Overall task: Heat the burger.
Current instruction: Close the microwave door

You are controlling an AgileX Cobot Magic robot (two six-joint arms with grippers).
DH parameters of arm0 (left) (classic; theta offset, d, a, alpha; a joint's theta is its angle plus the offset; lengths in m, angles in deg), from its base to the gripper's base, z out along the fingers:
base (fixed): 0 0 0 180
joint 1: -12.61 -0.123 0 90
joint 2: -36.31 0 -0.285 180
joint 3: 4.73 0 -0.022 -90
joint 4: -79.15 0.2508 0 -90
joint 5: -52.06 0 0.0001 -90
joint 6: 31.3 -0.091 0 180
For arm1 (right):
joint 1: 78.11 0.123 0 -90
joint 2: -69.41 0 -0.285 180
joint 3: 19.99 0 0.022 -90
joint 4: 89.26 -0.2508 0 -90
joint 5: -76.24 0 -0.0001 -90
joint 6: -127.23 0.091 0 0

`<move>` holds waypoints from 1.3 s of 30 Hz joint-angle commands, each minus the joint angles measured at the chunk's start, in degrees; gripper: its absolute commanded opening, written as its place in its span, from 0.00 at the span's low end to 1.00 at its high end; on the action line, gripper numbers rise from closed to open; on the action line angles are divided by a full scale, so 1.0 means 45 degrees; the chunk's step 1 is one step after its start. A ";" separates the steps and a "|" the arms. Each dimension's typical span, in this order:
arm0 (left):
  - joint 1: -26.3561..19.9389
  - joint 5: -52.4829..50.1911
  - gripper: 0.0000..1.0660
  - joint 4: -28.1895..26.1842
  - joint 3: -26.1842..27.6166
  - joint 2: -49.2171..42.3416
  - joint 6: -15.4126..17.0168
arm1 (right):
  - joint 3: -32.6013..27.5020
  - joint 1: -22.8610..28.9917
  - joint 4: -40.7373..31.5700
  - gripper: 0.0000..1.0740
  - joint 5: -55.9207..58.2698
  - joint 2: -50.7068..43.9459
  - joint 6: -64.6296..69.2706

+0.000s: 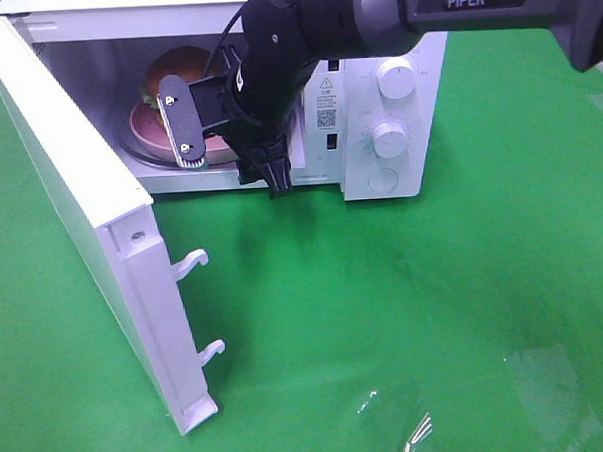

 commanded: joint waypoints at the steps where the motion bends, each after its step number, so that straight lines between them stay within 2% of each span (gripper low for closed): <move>1: -0.0051 -0.0127 0.94 -0.0051 -0.0051 -0.0293 -0.0025 | -0.1184 0.0038 -0.0089 0.66 -0.0458 -0.0789 0.0127; 4: -0.0051 -0.0127 0.94 -0.0051 -0.0051 -0.0293 -0.0025 | -0.1451 0.0038 -0.0089 0.66 -0.0484 -0.0942 0.0127; 6: -0.0051 -0.0127 0.94 -0.0051 -0.0051 -0.0293 -0.0025 | -0.2559 0.0038 -0.0089 0.66 -0.0866 -0.1642 0.0127; 9: -0.0051 -0.0127 0.94 -0.0051 -0.0051 -0.0293 -0.0025 | -0.2827 0.0038 -0.0089 0.66 -0.0929 -0.1808 0.0127; 11: -0.0051 -0.0127 0.94 -0.0051 -0.0051 -0.0293 -0.0025 | -0.3782 0.0038 -0.0089 0.66 -0.1095 -0.2432 0.0191; 14: -0.0051 -0.0127 0.94 -0.0051 -0.0051 -0.0293 -0.0025 | -0.3985 0.0038 -0.0089 0.66 -0.1108 -0.2610 0.0255; 20: -0.0051 -0.0127 0.94 -0.0051 -0.0051 -0.0293 -0.0025 | -0.5755 0.0038 -0.0089 0.66 -0.1413 -0.4087 0.1324; 23: -0.0051 -0.0127 0.94 -0.0051 -0.0051 -0.0293 -0.0025 | -0.5959 0.0038 -0.0089 0.66 -0.1413 -0.4265 0.1541; 29: -0.0051 -0.0127 0.94 -0.0051 -0.0051 -0.0293 -0.0025 | -0.7474 0.0038 -0.0076 0.66 -0.1401 -0.5781 0.3412; 34: -0.0051 -0.0127 0.94 -0.0051 -0.0051 -0.0293 -0.0025 | -0.8034 0.0038 -0.0076 0.66 -0.1388 -0.6353 0.4176; 36: -0.0051 -0.0127 0.94 -0.0051 -0.0051 -0.0293 -0.0025 | -0.8862 0.0038 -0.0076 0.66 -0.1222 -0.7232 0.5730; 39: -0.0051 -0.0127 0.94 -0.0051 -0.0051 -0.0293 -0.0025 | -0.9346 0.0038 -0.0076 0.66 -0.0955 -0.7869 0.7079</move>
